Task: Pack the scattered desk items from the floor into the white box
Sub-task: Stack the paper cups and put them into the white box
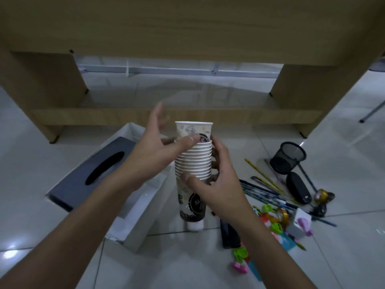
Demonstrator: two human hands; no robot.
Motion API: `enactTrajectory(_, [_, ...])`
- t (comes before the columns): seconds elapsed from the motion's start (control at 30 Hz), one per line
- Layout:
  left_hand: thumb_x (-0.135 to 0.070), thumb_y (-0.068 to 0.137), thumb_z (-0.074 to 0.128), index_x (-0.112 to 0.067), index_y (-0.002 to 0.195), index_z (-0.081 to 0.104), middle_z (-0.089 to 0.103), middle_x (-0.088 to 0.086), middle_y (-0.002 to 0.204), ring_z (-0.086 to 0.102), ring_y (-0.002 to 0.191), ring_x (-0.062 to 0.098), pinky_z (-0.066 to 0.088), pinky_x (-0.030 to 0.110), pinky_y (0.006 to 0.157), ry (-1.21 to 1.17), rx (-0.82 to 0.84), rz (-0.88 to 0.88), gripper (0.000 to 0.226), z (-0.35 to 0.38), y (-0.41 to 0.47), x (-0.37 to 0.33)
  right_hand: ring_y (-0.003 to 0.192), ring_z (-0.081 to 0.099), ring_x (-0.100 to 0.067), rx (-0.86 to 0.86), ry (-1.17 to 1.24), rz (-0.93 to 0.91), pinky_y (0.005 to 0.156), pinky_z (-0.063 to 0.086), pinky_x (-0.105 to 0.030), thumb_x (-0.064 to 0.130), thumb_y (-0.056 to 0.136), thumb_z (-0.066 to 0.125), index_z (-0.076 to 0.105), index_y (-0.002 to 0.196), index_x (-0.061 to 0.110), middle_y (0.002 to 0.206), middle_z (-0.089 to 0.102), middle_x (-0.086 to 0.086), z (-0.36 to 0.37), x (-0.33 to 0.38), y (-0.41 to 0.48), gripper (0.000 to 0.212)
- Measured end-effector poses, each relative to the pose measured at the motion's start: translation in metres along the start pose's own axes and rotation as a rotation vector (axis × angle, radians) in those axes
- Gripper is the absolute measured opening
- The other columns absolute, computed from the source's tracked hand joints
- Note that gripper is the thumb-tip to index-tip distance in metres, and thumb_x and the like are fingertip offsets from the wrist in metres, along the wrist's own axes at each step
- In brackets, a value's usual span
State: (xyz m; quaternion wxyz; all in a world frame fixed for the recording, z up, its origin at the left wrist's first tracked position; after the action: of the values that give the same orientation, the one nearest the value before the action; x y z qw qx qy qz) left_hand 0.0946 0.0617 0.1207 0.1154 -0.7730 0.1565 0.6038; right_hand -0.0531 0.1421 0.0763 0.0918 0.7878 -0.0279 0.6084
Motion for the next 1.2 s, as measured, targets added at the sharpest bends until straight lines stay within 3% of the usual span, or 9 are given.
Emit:
enactTrajectory(0.1, [-0.052,0.078,0.071,-0.051,0.147,0.028,0.035,-0.017,0.154,0.052,0.121,0.005,0.052,0.029,0.091,0.178,0.037,0.208,0.082,-0.011,0.001,-0.008,0.113,0.059,0.004,0.029,0.006,-0.025,0.086,0.058,-0.024,0.027,0.082,0.081,0.027,0.151,0.043,0.13,0.056,0.023,0.007,0.005,0.007,0.088])
enactTrajectory(0.2, [-0.04,0.089,0.066,-0.043,0.136,0.051,0.055,-0.014,0.133,0.059,0.116,0.006,0.058,0.03,0.085,0.234,0.134,0.217,0.049,-0.021,0.002,-0.004,0.11,0.062,0.002,0.029,0.041,-0.043,0.085,0.059,-0.027,0.032,0.082,0.081,0.021,0.154,0.039,0.132,0.055,0.019,0.016,0.011,0.019,0.094])
enactTrajectory(0.43, [-0.02,0.098,0.059,-0.027,0.147,0.038,0.048,-0.006,0.144,0.063,0.117,0.017,0.06,0.035,0.084,0.048,-0.038,0.224,0.054,-0.054,0.0,0.019,0.106,0.069,-0.008,0.091,0.148,-0.043,0.083,0.061,-0.031,0.027,0.088,0.075,0.015,0.156,0.034,0.134,0.052,0.009,0.054,0.021,0.057,0.09])
enactTrajectory(0.6, [-0.011,0.1,0.055,-0.024,0.145,0.044,0.055,-0.004,0.141,0.065,0.112,0.015,0.057,0.031,0.087,0.035,-0.063,0.1,0.048,-0.077,-0.001,0.052,0.087,0.072,-0.01,0.119,0.019,-0.016,0.07,0.064,-0.037,0.039,0.08,0.081,0.031,0.13,0.03,0.112,0.058,0.013,0.088,0.006,0.074,0.072])
enactTrajectory(0.67, [-0.011,0.098,0.056,-0.027,0.138,0.049,0.057,-0.007,0.137,0.066,0.111,0.015,0.057,0.04,0.093,0.064,-0.099,0.051,0.044,-0.085,-0.003,0.066,0.091,0.068,-0.011,0.106,-0.117,-0.067,0.071,0.062,-0.036,0.046,0.075,0.083,0.033,0.124,0.03,0.117,0.058,0.006,0.099,-0.005,0.078,0.071])
enactTrajectory(0.77, [-0.014,0.095,0.06,-0.032,0.12,0.057,0.065,-0.009,0.122,0.069,0.101,0.015,0.058,0.047,0.087,0.157,-0.156,-0.057,0.031,-0.093,-0.009,0.085,0.101,0.058,-0.014,0.171,-0.334,-0.15,0.072,0.053,-0.027,0.043,0.071,0.085,0.035,0.114,0.029,0.122,0.051,0.002,0.114,-0.022,0.082,0.068])
enactTrajectory(0.93, [-0.016,0.087,0.07,-0.031,0.11,0.057,0.061,-0.007,0.119,0.067,0.102,0.004,0.06,0.035,0.082,0.3,-0.098,-0.029,0.03,-0.094,-0.017,0.106,0.092,0.049,-0.011,0.324,-0.543,-0.206,0.065,0.04,-0.012,0.037,0.065,0.089,0.039,0.102,0.026,0.113,0.042,0.006,0.118,-0.034,0.092,0.063])
enactTrajectory(1.1, [-0.027,0.083,0.073,-0.037,0.118,0.053,0.055,-0.01,0.125,0.063,0.105,0.001,0.058,0.032,0.085,0.458,-0.078,-0.005,0.041,-0.093,-0.02,0.108,0.096,0.056,-0.015,0.418,-0.453,-0.136,0.076,0.055,-0.042,0.044,0.06,0.085,0.044,0.099,0.026,0.111,0.05,0.005,0.11,-0.036,0.094,0.059])
enactTrajectory(1.2, [-0.027,0.089,0.067,-0.037,0.134,0.047,0.052,-0.014,0.133,0.061,0.107,0.002,0.057,0.032,0.087,0.452,-0.05,-0.047,0.05,-0.095,-0.027,0.11,0.091,0.061,-0.013,0.457,-0.415,-0.061,0.07,0.056,-0.041,0.056,0.065,0.083,0.046,0.098,0.03,0.104,0.059,0.006,0.115,-0.039,0.086,0.056])
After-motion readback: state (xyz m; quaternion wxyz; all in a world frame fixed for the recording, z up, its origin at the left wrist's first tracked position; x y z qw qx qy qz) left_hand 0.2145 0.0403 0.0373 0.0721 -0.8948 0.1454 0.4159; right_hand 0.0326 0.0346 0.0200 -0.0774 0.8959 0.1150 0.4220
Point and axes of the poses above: each hand's wrist, its own y-axis towards the middle knuckle, its own z-axis out of the palm, x = y × z, the point moved 3 cm from there along y, towards the middle knuckle
